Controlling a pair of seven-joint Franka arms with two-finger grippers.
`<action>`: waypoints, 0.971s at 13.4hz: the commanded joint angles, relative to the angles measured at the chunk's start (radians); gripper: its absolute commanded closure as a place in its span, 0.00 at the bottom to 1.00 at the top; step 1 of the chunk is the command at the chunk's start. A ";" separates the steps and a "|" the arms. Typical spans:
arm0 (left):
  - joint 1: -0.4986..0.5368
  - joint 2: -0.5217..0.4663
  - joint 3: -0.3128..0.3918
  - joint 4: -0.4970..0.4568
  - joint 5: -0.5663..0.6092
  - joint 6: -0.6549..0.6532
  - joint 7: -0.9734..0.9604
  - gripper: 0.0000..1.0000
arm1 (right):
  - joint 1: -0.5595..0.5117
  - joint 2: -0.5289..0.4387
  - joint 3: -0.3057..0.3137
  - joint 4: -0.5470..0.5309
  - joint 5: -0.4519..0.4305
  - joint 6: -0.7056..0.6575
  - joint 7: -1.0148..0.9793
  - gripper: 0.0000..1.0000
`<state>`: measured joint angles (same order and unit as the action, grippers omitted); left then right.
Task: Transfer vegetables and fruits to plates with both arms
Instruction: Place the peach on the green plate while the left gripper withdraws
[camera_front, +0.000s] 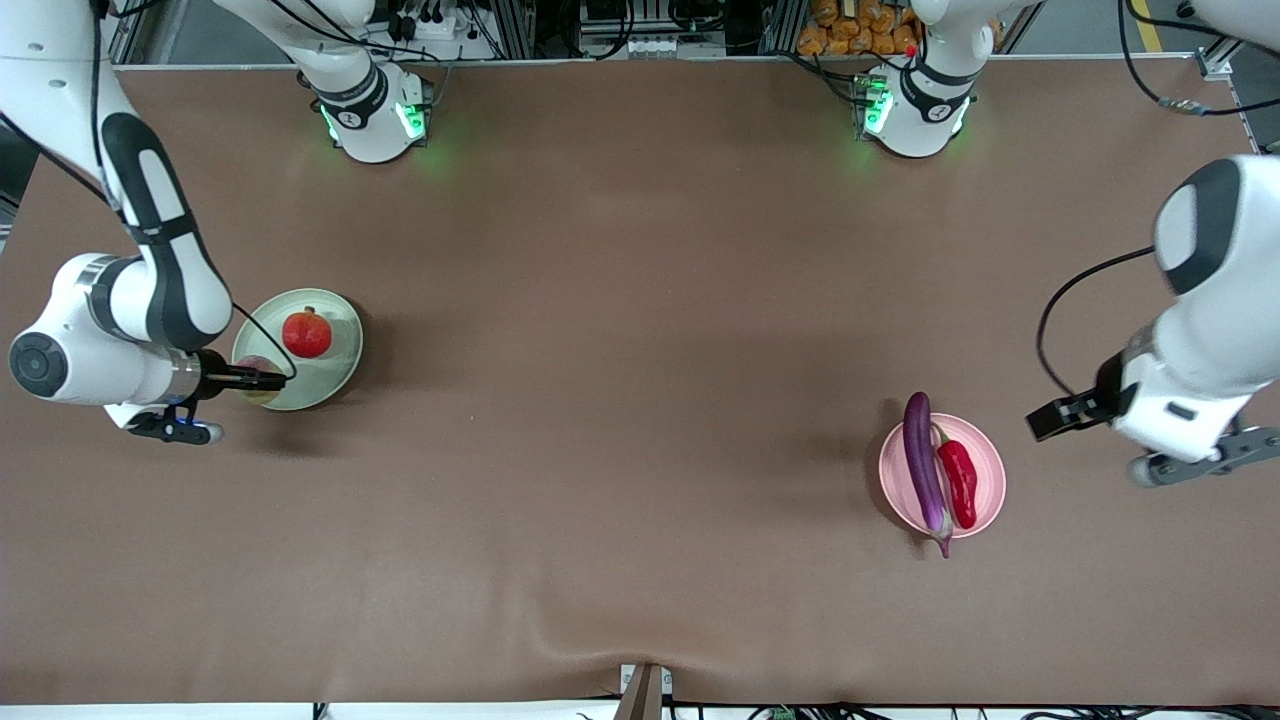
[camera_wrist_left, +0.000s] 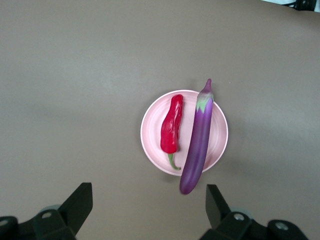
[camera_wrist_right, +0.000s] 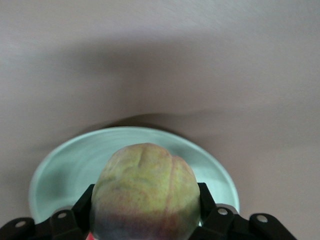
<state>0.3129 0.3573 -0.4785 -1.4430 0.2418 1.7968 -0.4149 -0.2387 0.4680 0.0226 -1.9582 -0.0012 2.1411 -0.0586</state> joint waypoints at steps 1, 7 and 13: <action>0.012 -0.064 -0.015 0.001 -0.071 -0.088 0.027 0.00 | -0.011 -0.008 0.026 -0.076 -0.008 0.057 -0.006 0.30; -0.001 -0.170 -0.034 0.009 -0.145 -0.209 0.048 0.00 | -0.005 -0.035 0.045 0.126 0.004 -0.308 0.051 0.00; -0.006 -0.263 -0.031 -0.005 -0.148 -0.247 0.082 0.00 | 0.094 -0.026 0.085 0.644 0.041 -0.704 -0.041 0.00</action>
<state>0.3066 0.1432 -0.5306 -1.4290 0.1145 1.5646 -0.3690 -0.1668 0.4189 0.0904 -1.5193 0.0341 1.5888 -0.0369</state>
